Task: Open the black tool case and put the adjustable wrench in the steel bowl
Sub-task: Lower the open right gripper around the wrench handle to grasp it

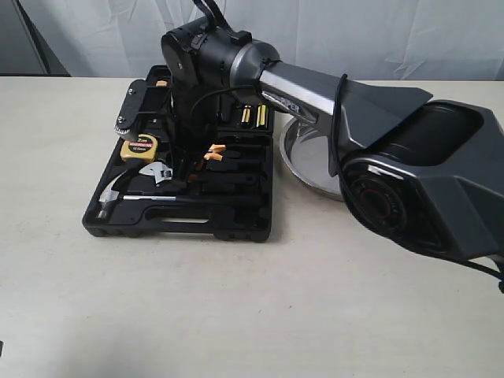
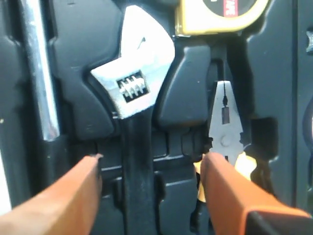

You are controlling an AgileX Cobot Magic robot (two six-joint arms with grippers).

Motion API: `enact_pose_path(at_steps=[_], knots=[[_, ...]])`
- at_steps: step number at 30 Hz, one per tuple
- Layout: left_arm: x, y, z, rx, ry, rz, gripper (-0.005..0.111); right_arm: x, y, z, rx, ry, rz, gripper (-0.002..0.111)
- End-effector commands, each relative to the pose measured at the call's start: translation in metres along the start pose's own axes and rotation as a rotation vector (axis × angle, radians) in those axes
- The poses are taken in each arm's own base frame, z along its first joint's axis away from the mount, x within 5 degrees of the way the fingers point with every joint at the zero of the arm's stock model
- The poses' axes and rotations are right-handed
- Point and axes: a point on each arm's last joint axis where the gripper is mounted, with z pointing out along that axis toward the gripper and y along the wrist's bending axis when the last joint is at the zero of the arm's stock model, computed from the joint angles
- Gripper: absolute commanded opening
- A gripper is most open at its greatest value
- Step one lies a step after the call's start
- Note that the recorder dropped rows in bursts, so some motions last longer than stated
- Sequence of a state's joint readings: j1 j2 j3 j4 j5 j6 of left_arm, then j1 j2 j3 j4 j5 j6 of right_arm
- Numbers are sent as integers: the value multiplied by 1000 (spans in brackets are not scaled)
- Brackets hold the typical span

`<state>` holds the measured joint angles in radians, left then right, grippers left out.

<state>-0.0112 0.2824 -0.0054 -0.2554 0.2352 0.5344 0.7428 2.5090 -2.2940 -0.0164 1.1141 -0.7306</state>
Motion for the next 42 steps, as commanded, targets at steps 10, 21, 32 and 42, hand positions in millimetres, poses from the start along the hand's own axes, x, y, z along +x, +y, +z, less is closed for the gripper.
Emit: enact_pose_path(at_steps=[10,21,32,42], knots=[[0,-1,0,7,-16,-14,0,0,0,3,-18,-17,-98,59],[0,-1,0,7,-16,-14,0,0,4,14,-46,-24,-113,59],[0,-1,0,6,-18,-14,0,5,4,25,-53,-13,-107,59],[0,-1,0,6,-18,-11,0,6,3,27,-62,-16,-95,53]])
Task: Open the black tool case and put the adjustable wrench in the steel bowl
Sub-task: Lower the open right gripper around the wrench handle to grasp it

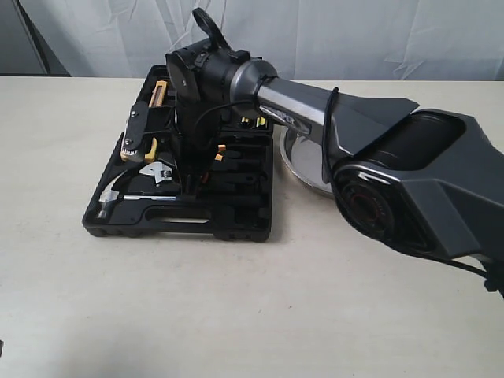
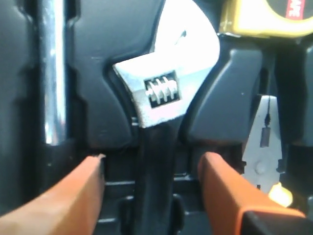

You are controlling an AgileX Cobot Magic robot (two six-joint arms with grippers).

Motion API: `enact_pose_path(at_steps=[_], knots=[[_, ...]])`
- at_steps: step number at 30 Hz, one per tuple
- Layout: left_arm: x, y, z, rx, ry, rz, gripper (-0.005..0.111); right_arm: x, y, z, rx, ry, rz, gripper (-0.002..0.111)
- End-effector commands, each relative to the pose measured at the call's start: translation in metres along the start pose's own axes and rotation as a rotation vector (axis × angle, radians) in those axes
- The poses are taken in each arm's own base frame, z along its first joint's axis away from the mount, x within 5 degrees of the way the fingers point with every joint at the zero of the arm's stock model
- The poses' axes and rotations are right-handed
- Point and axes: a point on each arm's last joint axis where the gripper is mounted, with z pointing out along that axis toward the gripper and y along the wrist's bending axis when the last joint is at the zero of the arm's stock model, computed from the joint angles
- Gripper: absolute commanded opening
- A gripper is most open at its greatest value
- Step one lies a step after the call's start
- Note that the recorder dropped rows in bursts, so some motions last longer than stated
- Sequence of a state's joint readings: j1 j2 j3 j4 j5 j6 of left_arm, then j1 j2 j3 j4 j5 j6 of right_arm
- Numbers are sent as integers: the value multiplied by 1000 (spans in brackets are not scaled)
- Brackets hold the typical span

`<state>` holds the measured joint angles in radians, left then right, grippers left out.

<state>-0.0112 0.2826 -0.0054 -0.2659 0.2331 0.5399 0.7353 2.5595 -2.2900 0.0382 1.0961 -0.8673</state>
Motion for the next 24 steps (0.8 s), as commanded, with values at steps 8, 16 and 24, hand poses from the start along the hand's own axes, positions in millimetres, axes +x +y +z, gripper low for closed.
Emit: enact_pose_path(at_steps=[8,16,24], knots=[[0,-1,0,5,-15,-6,0,2,-2,0,-6,-14,28,13],[0,-1,0,6,-15,-9,0,1,-2,-1,-7,-18,45,-1],[0,-1,0,6,-15,-7,0,-2,-4,-13,16,-39,55,-1]])
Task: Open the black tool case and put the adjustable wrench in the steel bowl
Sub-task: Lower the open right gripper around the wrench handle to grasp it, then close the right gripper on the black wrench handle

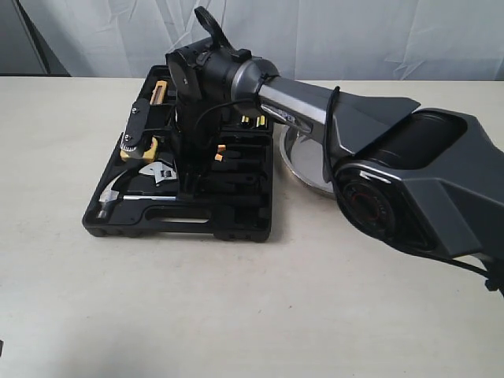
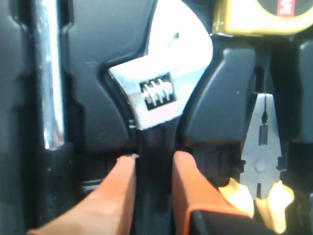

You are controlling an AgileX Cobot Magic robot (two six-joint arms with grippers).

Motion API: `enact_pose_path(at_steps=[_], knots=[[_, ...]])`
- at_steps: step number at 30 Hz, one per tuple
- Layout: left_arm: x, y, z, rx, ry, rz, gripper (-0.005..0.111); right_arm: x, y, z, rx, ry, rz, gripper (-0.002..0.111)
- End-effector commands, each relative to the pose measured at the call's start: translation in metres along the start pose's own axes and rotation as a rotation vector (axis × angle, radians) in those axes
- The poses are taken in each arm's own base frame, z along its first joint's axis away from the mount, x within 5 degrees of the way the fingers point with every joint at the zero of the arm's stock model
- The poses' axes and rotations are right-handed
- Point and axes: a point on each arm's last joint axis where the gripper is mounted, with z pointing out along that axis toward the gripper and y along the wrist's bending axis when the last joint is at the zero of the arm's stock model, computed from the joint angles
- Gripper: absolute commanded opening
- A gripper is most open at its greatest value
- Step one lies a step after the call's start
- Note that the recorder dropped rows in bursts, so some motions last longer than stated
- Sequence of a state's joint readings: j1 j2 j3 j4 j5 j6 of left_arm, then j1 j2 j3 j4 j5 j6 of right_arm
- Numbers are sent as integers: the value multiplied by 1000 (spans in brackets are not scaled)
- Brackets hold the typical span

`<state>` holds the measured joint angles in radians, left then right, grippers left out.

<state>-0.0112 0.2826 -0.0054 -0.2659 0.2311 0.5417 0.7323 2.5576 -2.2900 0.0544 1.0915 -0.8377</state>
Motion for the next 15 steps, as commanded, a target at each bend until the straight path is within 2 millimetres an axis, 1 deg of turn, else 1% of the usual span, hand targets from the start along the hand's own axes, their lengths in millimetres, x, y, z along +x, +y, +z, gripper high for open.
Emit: enact_pose_path(at_steps=[1,12,15], knots=[[0,-1,0,7,-13,-9,0,-2,-4,-15,24,-29,16,-1],[0,-1,0,7,-13,-9,0,-6,-6,-32,50,-54,26,-1],[0,-1,0,7,-13,-9,0,-6,-6,-31,50,-54,31,-1]])
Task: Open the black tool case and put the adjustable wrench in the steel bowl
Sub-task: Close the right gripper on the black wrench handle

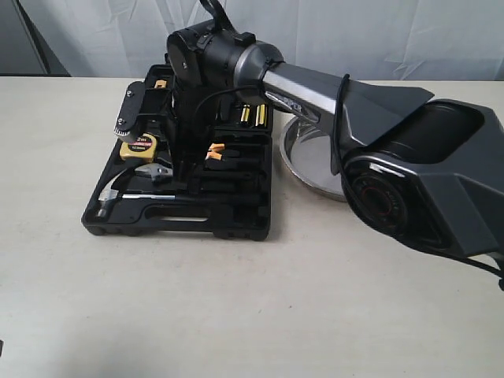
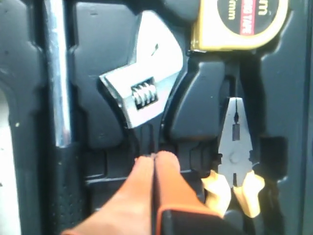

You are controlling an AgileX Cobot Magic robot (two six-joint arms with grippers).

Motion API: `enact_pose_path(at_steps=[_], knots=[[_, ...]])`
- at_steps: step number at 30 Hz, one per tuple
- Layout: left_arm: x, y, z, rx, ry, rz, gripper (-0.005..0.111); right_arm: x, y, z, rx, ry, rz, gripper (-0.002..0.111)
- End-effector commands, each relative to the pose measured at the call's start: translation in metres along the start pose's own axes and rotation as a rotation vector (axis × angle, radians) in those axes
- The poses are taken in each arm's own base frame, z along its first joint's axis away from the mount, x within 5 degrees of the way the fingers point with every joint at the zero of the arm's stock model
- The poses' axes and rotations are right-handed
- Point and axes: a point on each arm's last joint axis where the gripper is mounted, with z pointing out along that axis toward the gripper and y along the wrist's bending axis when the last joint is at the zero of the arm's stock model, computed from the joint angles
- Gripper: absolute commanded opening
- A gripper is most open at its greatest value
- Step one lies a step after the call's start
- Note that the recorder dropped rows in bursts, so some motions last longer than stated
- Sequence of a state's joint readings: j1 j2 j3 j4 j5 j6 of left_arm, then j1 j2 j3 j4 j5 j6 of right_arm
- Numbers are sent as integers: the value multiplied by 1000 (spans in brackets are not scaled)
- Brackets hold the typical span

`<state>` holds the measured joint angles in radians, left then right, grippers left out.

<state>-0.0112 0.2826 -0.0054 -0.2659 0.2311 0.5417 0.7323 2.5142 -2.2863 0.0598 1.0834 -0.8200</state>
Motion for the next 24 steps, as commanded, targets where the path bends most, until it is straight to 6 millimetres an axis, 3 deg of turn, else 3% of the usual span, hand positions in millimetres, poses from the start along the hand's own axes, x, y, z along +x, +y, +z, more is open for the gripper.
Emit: enact_pose_path(at_steps=[1,14,16,19,21,24], knots=[[0,-1,0,7,-13,-9,0,-1,-3,-10,19,-17,12,-1],[0,-1,0,7,-13,-9,0,3,0,0,-20,17,14,-1],[0,-1,0,7,-13,-9,0,4,1,2,-23,22,14,6],[0,-1,0,7,-13,-9,0,4,1,3,-26,24,14,33],[0,-1,0,7,-13,-9,0,4,1,3,-24,25,7,43],[0,-1,0,7,-13,-9,0,4,1,4,-21,22,-2,41]])
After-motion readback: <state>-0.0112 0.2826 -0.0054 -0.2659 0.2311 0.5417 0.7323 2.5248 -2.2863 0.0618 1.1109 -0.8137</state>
